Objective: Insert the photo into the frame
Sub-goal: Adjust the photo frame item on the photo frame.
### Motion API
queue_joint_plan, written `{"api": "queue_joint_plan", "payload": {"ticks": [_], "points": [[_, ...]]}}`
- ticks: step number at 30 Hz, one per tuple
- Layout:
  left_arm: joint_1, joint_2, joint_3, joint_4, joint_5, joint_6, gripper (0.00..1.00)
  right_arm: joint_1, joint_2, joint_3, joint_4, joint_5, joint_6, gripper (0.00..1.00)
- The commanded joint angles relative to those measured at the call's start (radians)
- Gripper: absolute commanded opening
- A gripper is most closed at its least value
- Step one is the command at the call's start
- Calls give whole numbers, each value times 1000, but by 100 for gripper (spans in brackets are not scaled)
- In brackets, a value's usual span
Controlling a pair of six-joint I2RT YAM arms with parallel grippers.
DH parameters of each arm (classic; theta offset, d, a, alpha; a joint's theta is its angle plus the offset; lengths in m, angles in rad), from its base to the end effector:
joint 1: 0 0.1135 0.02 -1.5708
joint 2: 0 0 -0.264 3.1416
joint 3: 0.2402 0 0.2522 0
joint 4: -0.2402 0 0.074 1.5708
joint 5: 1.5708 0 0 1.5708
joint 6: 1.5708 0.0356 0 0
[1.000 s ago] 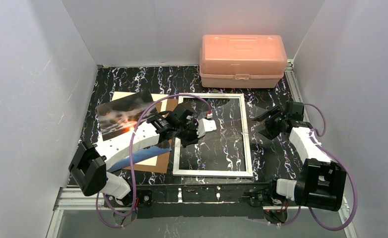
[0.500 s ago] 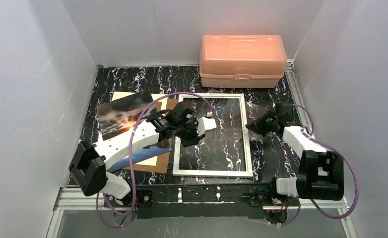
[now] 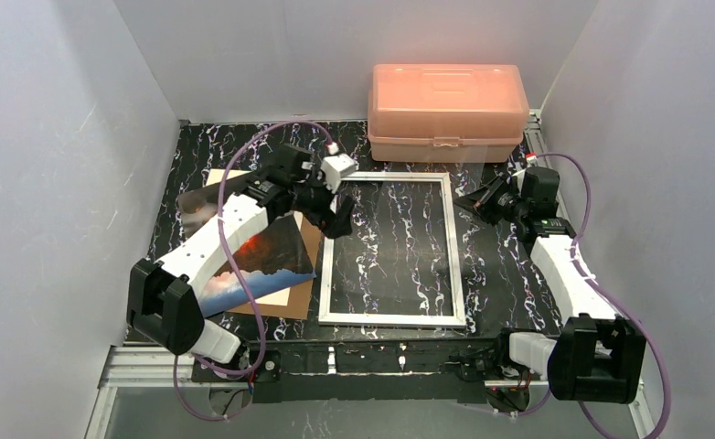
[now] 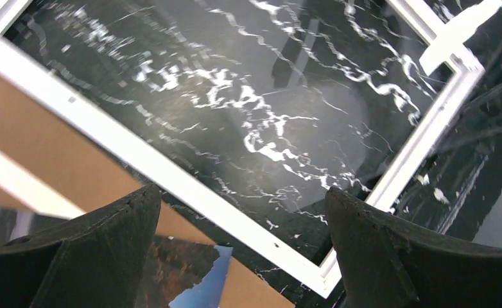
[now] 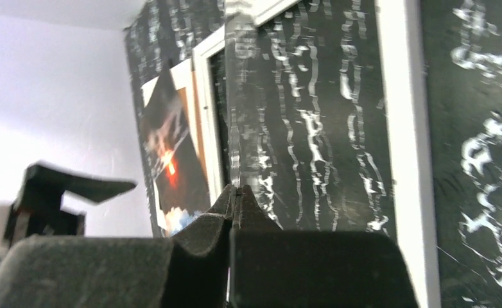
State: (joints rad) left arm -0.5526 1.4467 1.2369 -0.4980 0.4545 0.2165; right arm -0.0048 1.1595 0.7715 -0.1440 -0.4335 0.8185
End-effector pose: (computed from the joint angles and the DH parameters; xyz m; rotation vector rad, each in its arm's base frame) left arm 0.2641 -0.1812 0.3142 1.0772 2.0164 -0.6933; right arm 0.2556 0.0137 0.2644 0.6190 2.1017 0.9315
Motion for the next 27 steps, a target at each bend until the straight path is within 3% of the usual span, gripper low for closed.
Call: {"api": "queue_joint_plan", "payload": {"ticks": [1, 7, 10, 12, 14, 19, 22, 27], "points": [[127, 49, 19, -4, 7, -129, 95, 2, -58, 73, 123, -180, -5, 1], [284, 215, 67, -11, 41, -209, 74, 38, -70, 197, 246, -356, 106, 1], [323, 236, 64, 13, 82, -236, 73, 44, -69, 238, 368, -431, 205, 1], [332, 235, 59, 18, 90, -232, 73, 45, -65, 219, 556, -475, 324, 1], [344, 232, 55, 22, 94, -237, 73, 49, -49, 168, 739, -495, 451, 1], [383, 218, 25, 31, 88, -230, 72, 56, 53, -15, 998, -493, 637, 1], [397, 210, 7, 34, 68, -208, 71, 73, 138, -50, 1035, -486, 663, 1], [408, 213, -17, 59, 76, -166, 69, 111, 225, -31, 806, -458, 499, 1]]}}
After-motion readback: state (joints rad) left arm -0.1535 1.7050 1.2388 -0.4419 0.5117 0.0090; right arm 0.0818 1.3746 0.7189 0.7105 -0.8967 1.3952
